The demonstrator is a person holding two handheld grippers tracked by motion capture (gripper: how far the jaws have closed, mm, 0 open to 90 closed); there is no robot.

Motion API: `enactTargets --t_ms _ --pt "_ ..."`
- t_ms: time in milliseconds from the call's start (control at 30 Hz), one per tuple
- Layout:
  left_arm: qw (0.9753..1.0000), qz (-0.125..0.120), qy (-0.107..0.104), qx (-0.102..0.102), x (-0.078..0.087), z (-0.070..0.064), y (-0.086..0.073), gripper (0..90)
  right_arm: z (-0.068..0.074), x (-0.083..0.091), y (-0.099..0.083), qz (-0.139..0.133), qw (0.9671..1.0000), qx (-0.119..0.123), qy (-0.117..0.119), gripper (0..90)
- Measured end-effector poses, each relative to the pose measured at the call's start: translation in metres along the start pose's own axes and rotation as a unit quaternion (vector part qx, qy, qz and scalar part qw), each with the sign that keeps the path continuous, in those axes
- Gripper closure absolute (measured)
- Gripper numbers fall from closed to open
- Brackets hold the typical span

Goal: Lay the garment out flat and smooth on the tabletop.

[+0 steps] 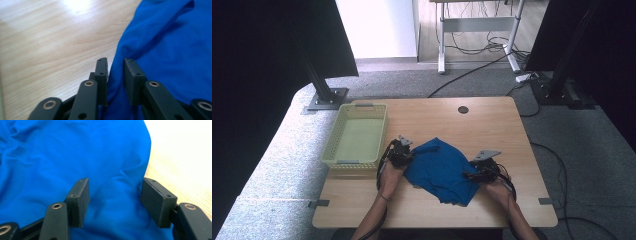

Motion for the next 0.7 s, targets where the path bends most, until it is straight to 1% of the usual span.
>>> enactTargets --t_ms 67,133,200,267,333,400,433,500,567,633,667,700 --pt "0.9998 -0.014 -0.013 -0.006 0.003 -0.005 0.005 69.3 0.0 0.0 0.0 -0.003 1.0 0.001 0.001 39.6" --pt "0.9993 -0.025 -0.021 -0.018 0.004 -0.012 0.011 63.1 0.0 0.0 0.0 -0.004 1.0 0.001 0.002 39.6" --pt "0.9985 -0.035 -0.031 -0.028 0.003 -0.02 0.017 60.0 0.0 0.0 -0.001 -0.005 1.0 0.0 0.002 39.6" --pt "0.9979 -0.037 -0.035 -0.04 -0.001 -0.027 0.022 57.7 0.0 0.0 -0.001 -0.007 1.0 -0.001 0.001 39.6" --pt "0.9975 -0.032 -0.036 -0.051 -0.006 -0.033 0.025 56.6 0.0 0.0 -0.001 -0.01 1.0 -0.002 0.001 39.6" --pt "0.9971 -0.027 -0.031 -0.064 -0.013 -0.036 0.026 56.2 0.0 0.0 -0.001 -0.012 0.9999 -0.001 0.002 39.6" --pt "0.9972 -0.022 -0.028 -0.066 -0.017 -0.037 0.026 56.4 0.0 0.0 -0.001 -0.012 0.9999 -0.001 0.002 39.6" --pt "0.9974 -0.018 -0.023 -0.067 -0.024 -0.037 0.026 58.8 0.0 0.0 -0.002 -0.014 0.9999 0.0 0.003 39.6" --pt "0.9978 -0.013 -0.016 -0.062 -0.03 -0.034 0.026 66.3 0.0 0.001 -0.002 -0.015 0.9999 -0.002 0.004 39.6" --pt "0.9988 -0.013 -0.015 -0.044 -0.033 -0.029 0.028 72.1 0.0 0.001 -0.002 -0.018 0.9998 -0.004 0.007 39.6" --pt "0.9991 -0.011 -0.011 -0.039 -0.033 -0.025 0.029 73.2 0.0 0.001 -0.003 -0.019 0.9998 -0.004 0.008 39.6" --pt "0.9993 -0.01 0.0 -0.035 -0.033 -0.019 0.031 74.2 -0.001 0.002 -0.003 -0.02 0.9997 -0.004 0.009 39.6"
Point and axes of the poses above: each handheld gripper's, and its own axes: x roughly backward along the jaws, y roughly out of its top, z roughly to its left, the point moved 7 cm from there along -x, roughly forward along the jaws, and after that the axes turned 5 degrees about y, right-handed, at the moved point
